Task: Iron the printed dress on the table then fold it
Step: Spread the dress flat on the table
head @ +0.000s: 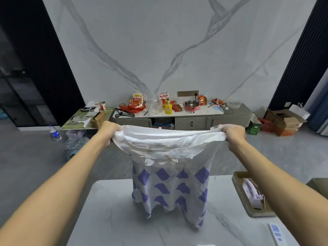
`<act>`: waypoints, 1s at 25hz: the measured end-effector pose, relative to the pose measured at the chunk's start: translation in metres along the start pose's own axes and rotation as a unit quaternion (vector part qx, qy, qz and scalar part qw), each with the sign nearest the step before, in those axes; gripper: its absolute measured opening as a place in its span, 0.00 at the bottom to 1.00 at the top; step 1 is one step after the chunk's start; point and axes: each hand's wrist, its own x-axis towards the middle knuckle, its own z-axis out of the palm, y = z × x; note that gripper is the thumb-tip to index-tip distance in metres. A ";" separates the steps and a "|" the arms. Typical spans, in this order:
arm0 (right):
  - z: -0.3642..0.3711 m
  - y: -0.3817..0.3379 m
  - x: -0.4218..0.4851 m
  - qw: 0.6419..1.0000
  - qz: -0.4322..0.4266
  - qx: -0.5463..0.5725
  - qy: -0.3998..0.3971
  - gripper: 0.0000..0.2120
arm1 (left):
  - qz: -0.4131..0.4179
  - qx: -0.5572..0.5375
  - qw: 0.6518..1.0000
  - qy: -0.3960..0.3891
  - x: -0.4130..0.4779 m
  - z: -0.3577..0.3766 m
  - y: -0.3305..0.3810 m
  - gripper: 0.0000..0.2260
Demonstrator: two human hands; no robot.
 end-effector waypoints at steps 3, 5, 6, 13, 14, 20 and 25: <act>0.000 -0.011 -0.011 0.997 -0.061 -0.030 -0.043 0.12 | -0.012 0.050 0.998 -0.024 0.004 -0.010 0.001 0.06; -0.001 -0.022 -0.020 0.989 -0.124 -0.058 -0.053 0.11 | 0.053 0.207 0.977 -0.027 0.001 -0.013 0.002 0.11; 0.000 -0.028 -0.024 0.984 -0.152 -0.064 -0.064 0.11 | 0.078 0.266 0.960 -0.040 -0.001 -0.014 0.001 0.11; 0.001 -0.042 -0.032 0.967 -0.163 -0.098 -0.170 0.15 | 0.051 0.336 0.932 -0.130 -0.001 -0.006 -0.027 0.11; 0.000 -0.044 -0.033 0.964 -0.169 -0.100 -0.179 0.16 | 0.055 0.348 0.928 -0.125 -0.002 -0.003 -0.030 0.14; 0.008 -0.067 -0.059 0.947 -0.231 -0.061 -0.214 0.15 | 0.086 0.400 0.909 -0.081 -0.001 0.008 -0.064 0.06; 0.012 -0.088 -0.083 0.934 -0.246 0.012 -0.258 0.15 | 0.051 0.167 0.951 -0.256 -0.001 0.024 -0.083 0.18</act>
